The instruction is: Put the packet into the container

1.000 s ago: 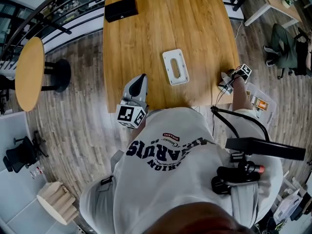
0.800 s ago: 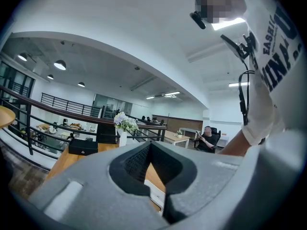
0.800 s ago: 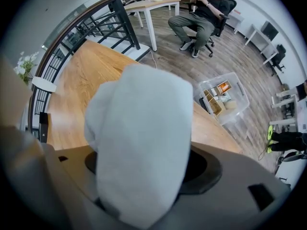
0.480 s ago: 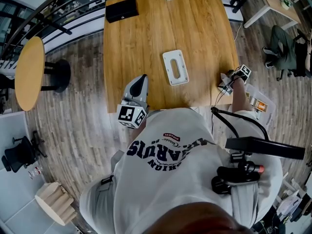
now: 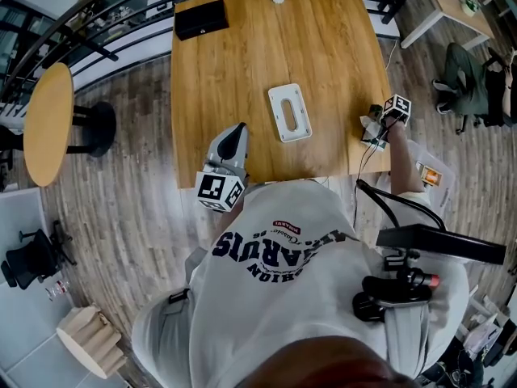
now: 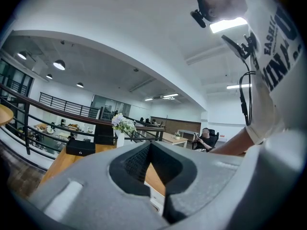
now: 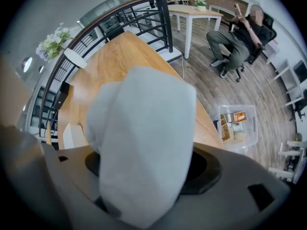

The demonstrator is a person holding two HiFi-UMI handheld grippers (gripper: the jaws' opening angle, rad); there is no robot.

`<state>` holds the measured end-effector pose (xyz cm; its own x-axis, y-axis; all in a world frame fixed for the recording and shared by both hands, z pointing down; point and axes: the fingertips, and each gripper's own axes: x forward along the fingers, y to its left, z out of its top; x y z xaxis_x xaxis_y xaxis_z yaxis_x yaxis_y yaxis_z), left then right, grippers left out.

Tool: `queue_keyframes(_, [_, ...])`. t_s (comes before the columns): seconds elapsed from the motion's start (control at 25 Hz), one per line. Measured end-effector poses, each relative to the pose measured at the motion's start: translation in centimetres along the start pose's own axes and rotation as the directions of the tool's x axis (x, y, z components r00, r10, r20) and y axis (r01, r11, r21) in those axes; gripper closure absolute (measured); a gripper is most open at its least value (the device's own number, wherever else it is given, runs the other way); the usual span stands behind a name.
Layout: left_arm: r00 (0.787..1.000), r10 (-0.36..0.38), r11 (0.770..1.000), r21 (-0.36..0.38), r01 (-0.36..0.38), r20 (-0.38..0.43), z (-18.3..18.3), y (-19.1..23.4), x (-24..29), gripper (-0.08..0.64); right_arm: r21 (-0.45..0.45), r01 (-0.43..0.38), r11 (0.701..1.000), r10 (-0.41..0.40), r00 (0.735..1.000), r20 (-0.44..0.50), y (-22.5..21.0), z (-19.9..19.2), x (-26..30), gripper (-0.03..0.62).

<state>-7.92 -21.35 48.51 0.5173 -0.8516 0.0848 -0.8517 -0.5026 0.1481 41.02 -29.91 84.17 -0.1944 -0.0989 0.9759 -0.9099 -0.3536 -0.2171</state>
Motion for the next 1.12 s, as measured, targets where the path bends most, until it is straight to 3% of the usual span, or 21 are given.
queue_keyframes(0.2, [1.000,-0.013,1.000,-0.002,0.013,0.007,0.1,-0.3,-0.1,0.563,-0.126,-0.091,0.988,0.101,0.992,0.074,6.0,1.6,-4.1,0.245])
queue_keyframes(0.36, [1.000,-0.022,1.000,-0.008,0.022,0.008,-0.5,-0.7,0.3,0.563,-0.243,-0.145,0.959,0.182,0.974,0.137,10.6,3.3,-8.1,0.245])
queue_keyframes(0.72, [0.999,-0.041,0.999,-0.024,0.042,0.018,-0.4,-1.1,0.1,0.563,-0.470,-0.244,0.848,0.398,0.880,0.260,22.3,4.0,-20.9,0.245])
queue_keyframes(0.88, [0.998,-0.049,0.998,-0.026,0.049,0.033,-0.1,-1.1,0.0,0.563,-0.528,-0.283,0.801,0.462,0.852,0.245,25.4,3.3,-23.8,0.245])
queue_keyframes(1.12, [0.998,-0.039,0.999,-0.027,0.040,0.040,0.0,-0.8,-0.5,0.563,-0.538,-0.290,0.791,0.473,0.849,0.237,25.9,2.8,-24.5,0.245])
